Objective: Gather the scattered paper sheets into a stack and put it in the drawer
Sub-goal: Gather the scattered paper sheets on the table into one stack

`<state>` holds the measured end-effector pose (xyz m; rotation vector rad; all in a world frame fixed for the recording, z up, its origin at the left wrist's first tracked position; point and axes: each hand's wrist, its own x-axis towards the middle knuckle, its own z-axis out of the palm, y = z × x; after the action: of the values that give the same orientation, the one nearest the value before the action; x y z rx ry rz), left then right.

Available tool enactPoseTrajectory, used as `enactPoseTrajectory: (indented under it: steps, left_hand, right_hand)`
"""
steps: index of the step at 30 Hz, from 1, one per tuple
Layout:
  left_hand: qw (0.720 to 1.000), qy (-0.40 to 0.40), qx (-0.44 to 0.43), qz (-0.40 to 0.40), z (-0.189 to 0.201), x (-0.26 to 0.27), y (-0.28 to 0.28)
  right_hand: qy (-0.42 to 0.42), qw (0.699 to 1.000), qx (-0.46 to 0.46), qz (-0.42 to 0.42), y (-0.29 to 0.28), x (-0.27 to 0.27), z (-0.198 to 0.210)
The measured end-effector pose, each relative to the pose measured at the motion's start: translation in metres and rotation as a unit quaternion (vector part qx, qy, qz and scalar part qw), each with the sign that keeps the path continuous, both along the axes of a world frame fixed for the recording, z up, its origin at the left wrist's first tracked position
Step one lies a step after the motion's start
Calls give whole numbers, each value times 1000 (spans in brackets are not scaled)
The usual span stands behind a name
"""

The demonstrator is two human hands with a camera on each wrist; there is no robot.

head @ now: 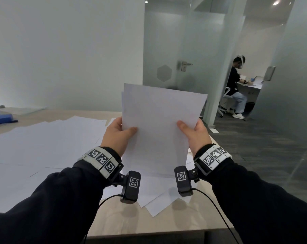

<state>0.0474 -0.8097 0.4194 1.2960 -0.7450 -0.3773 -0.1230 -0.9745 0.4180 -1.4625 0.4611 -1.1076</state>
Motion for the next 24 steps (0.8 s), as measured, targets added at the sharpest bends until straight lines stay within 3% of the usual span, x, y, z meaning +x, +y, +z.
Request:
enactPoseTrajectory:
  steps: [11,18,24]
  left_hand:
    - [997,55,53,-10,-28,-5,1]
    - [996,74,40,-12,-27,-7,1]
    - [990,61,125,0,-51,-15,6]
  right_hand:
    - [85,996,26,9,6,-4,-42]
    - [83,995,50,-7,8,-1,-42]
    - [250,968,31,-18,13,-11,-71]
